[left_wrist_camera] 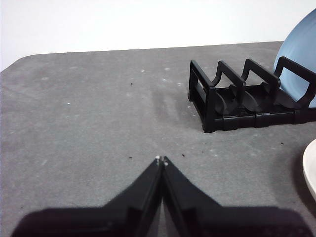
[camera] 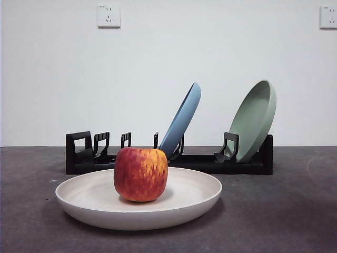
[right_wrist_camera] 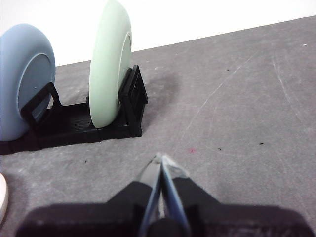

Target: Take the yellow plate from the plate rack,put the plate on the table,take the apple from the table,put the apple in the plate

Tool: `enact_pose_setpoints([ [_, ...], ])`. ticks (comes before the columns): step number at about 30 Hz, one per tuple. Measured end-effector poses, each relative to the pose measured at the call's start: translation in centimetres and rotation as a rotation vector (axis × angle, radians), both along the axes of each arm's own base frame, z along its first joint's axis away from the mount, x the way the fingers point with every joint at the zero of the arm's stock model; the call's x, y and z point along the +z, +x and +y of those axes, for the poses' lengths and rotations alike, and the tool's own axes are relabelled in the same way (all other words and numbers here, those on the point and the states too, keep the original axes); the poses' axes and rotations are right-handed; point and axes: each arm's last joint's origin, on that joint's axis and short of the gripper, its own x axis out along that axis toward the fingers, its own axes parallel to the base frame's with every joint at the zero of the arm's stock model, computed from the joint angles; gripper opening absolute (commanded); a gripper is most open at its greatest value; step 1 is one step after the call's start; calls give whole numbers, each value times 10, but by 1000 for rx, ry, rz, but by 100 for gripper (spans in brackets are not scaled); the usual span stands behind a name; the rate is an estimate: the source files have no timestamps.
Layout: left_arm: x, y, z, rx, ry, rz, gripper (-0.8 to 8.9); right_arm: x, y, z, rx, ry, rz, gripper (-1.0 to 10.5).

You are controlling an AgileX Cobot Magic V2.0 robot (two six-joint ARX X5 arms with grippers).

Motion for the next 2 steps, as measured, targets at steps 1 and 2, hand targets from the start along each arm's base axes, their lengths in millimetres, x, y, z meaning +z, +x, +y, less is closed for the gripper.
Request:
enact_pose_setpoints([
  [1, 0, 0, 0, 0, 0, 0, -3, 0, 0, 0, 0, 0, 0, 1],
  [2, 0, 0, 0, 0, 0, 0, -3, 0, 0, 0, 0, 0, 0, 1],
])
